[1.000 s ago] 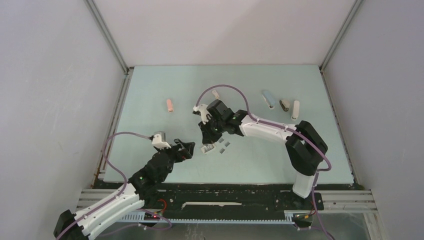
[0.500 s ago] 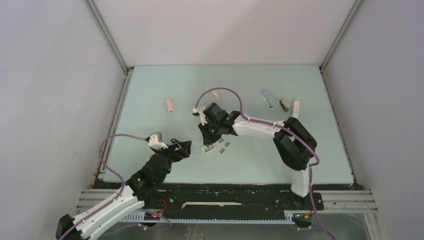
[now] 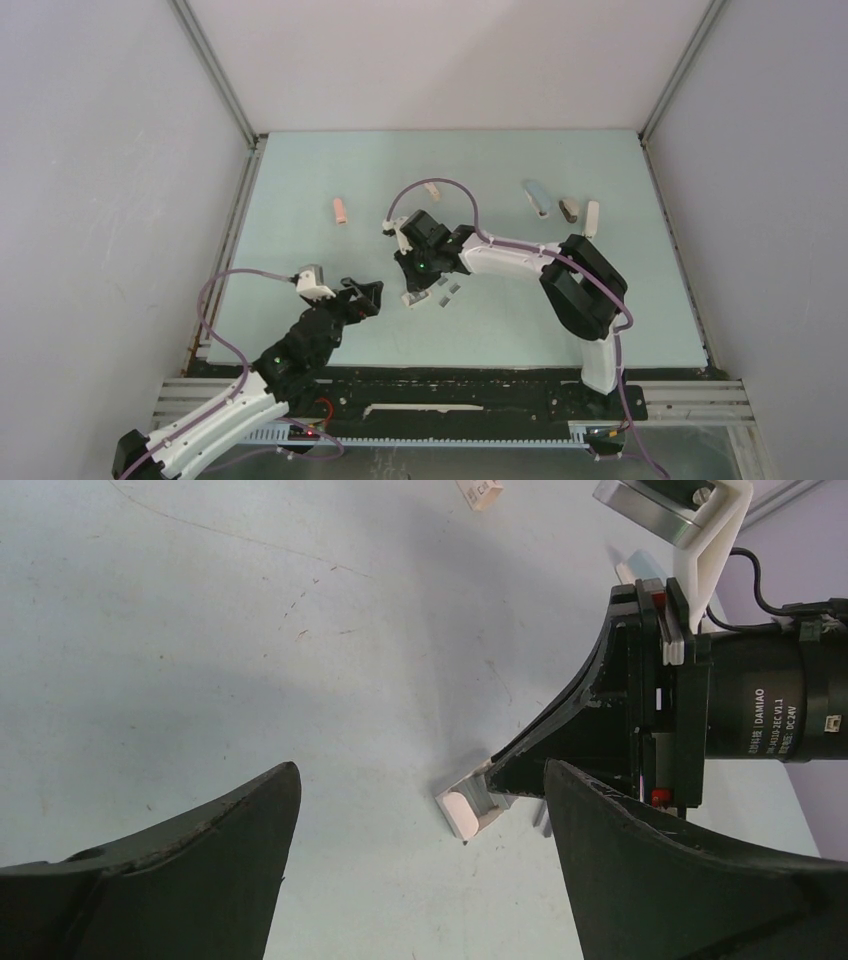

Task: Unload the staples from the stapler
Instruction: Place the staple in the staple box.

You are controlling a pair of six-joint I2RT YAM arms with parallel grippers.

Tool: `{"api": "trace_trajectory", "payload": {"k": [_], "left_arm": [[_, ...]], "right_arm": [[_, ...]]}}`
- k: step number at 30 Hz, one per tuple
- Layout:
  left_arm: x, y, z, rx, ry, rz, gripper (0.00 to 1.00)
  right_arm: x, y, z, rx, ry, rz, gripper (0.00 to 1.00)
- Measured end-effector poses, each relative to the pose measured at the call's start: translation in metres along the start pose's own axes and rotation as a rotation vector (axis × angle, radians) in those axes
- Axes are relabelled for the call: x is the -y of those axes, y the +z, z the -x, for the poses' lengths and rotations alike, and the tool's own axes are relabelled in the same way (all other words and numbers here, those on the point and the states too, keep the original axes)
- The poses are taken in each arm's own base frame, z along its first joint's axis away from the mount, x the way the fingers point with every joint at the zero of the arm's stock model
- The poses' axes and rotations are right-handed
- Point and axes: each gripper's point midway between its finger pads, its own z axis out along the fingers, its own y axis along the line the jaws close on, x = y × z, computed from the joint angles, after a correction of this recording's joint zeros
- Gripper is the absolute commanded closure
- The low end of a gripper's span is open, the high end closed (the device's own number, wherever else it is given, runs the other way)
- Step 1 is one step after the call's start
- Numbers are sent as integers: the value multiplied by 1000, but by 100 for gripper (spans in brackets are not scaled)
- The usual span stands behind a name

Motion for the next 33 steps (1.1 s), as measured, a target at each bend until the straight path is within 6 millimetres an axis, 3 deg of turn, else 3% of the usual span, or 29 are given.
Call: {"api": "trace_trajectory", "payload": {"k": [12,23,33], "left_arm": [[-2,0,-2,-2,1,1,3],[-1,-1,-1,1,-2,-3,3],[-1,-1,-1,1,-3,-3,3]], "right_arm": [[4,12,-3,-29,1,-37,86],[-5,13,-10,-53,-16,-32,86],[-10,12,-6,-45,-22,-28,86]]}}
